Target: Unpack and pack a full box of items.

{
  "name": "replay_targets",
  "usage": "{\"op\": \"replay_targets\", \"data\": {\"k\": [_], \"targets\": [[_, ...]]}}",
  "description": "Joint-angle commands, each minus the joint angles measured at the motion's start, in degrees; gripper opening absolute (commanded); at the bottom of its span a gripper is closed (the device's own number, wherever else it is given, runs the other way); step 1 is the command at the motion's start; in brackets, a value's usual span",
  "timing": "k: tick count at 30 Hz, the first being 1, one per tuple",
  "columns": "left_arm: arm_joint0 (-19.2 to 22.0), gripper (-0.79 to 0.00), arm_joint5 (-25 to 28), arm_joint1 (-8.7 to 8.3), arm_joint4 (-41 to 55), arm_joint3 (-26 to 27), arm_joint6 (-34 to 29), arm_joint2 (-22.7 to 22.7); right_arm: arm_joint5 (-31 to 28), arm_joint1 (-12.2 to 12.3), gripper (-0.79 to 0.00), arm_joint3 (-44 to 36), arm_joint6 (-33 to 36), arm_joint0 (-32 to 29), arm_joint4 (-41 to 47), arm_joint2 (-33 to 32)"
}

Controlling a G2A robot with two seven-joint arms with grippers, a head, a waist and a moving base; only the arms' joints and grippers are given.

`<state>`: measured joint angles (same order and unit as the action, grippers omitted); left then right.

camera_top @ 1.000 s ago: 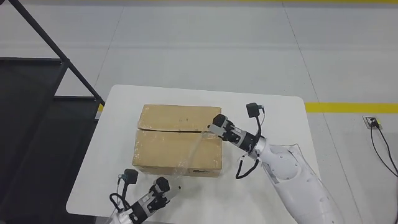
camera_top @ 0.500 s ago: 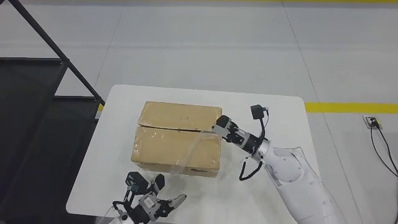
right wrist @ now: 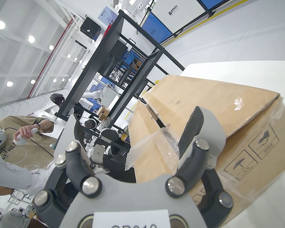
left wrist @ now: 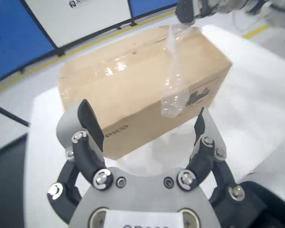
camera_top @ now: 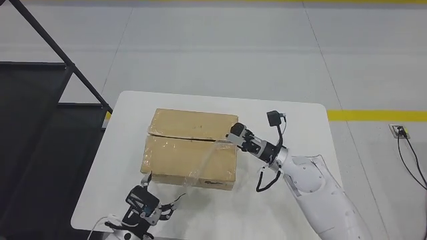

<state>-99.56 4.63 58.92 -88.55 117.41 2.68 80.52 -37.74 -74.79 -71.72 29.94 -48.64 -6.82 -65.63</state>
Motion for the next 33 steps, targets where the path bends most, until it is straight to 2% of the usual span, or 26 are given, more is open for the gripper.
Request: {"op": "replay_targets", "data": {"k": [1, 9, 18, 19, 23, 24, 26, 30, 33], "targets": [[0.0, 0.0, 0.4, 0.0, 1.3, 0.0, 0.0, 0.0, -0.1, 0.0, 0.0, 0.2, 0.0, 0.1, 0.2, 0.1], [0.4, 0.0, -0.1, 0.04, -0.1, -0.3, 0.0, -0.1, -1.0, 0.2, 0.0, 0.9, -0.6, -0.8, 0.5, -0.4], [4.8, 0.0, -4.3, 1.05, -14.5, -4.2, 4.7, -8.1, -1.3, 0.3, 0.0, 1.9, -0.6, -0.3, 1.3, -0.4], [5.3, -0.022, -4.4, 1.17, -15.2, -4.7, 4.4, -8.7, -1.3, 0.3, 0.0, 2.0, -0.6, -0.2, 1.4, -0.3], [7.4, -0.203, -4.8, 1.67, -16.9, -6.5, 3.2, -10.7, -1.4, 0.2, 0.0, 2.5, -0.6, 0.1, 1.6, -0.1], [7.8, -0.372, -4.9, 1.79, -17.1, -6.9, 3.0, -11.1, -1.4, 0.2, 0.0, 2.6, -0.6, 0.2, 1.7, 0.0], [8.3, -0.437, -5.1, 1.98, -17.4, -7.4, 2.8, -11.6, -1.6, 0.2, 0.0, 2.7, -0.6, 0.3, 1.7, 0.0], [8.8, -0.665, -4.9, 2.31, -17.3, -7.8, 2.4, -12.4, -1.8, 0.2, 0.0, 3.1, -0.7, 0.5, 1.9, 0.1], [8.8, -0.785, -4.5, 2.46, -17.0, -7.8, 2.2, -12.5, -1.9, 0.2, 0.0, 3.4, -0.7, 0.8, 2.0, 0.2]]}}
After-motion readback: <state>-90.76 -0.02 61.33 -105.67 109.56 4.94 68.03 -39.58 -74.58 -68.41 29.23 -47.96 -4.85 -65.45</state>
